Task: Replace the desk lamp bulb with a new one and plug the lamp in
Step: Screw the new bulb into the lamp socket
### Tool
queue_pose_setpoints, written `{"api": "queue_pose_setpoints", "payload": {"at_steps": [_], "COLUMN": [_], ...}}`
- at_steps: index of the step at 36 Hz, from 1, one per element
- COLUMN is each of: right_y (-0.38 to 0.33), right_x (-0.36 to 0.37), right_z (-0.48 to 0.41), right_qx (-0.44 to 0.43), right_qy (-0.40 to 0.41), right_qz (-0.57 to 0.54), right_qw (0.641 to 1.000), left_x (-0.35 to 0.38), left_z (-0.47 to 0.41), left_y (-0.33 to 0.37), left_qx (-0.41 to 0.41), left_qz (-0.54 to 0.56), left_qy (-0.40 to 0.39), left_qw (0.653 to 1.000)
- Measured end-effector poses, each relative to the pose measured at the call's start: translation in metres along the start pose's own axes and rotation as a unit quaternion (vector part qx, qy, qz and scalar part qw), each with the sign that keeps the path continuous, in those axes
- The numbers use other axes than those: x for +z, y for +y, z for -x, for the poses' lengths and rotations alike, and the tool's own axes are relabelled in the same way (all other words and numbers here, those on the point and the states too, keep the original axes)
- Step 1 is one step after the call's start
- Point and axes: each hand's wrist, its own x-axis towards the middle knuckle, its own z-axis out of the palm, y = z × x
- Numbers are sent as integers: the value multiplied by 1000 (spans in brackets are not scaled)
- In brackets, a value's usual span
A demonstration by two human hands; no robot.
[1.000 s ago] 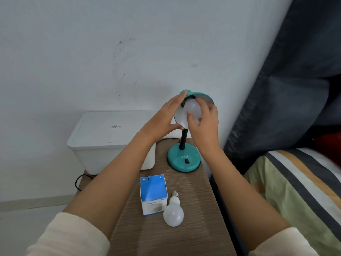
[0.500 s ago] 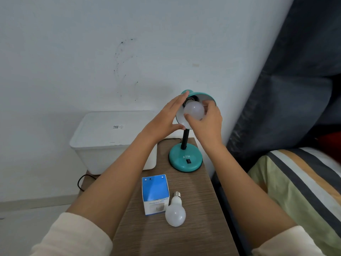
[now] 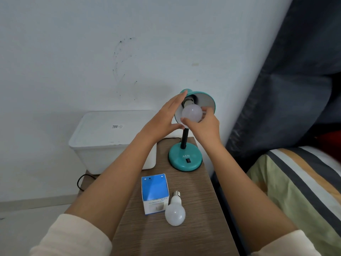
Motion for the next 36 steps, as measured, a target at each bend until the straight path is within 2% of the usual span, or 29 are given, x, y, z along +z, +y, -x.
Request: {"api": "queue_pose_setpoints", "payload": {"at_steps": [5,10,13,15,17,19,22,26,31,36], "right_y": [6,7,10,11,6,0,-4,1,7,5], "right_x": [4,2,0,1,1,2,2,4,6,4], "right_z": [0,5,5,3,3,2,0,-4,-5,1], "right_qx": [-55,-199,-235,-211,-138,-67,3,31,42,47], "right_qy": [29,67,63,72,98,127,143,138,63,21], "right_qz": [53,111,142,107,9,-66,-122,-120,-65,-72], "right_qw": [997,971,960,969,986,987,982,983,995,996], "left_x": [0,-1,-1,-1,-1,-1,0,-1,-3,-2], "left_z": [0,1,1,1,1,0,-1,-1,-1,-1], "left_y": [2,3,3,1,0,-1,-1,-2,0,0], "left_qx": [-2,-12,-12,-14,-16,-16,-14,-15,-10,0], "left_qz": [1,4,3,3,2,-2,-3,-2,8,6], "left_qy": [-1,-5,-4,-4,-3,-3,-3,-5,-1,-3], "left_qw": [1000,1000,1000,1000,1000,1000,1000,1000,1000,1000]}}
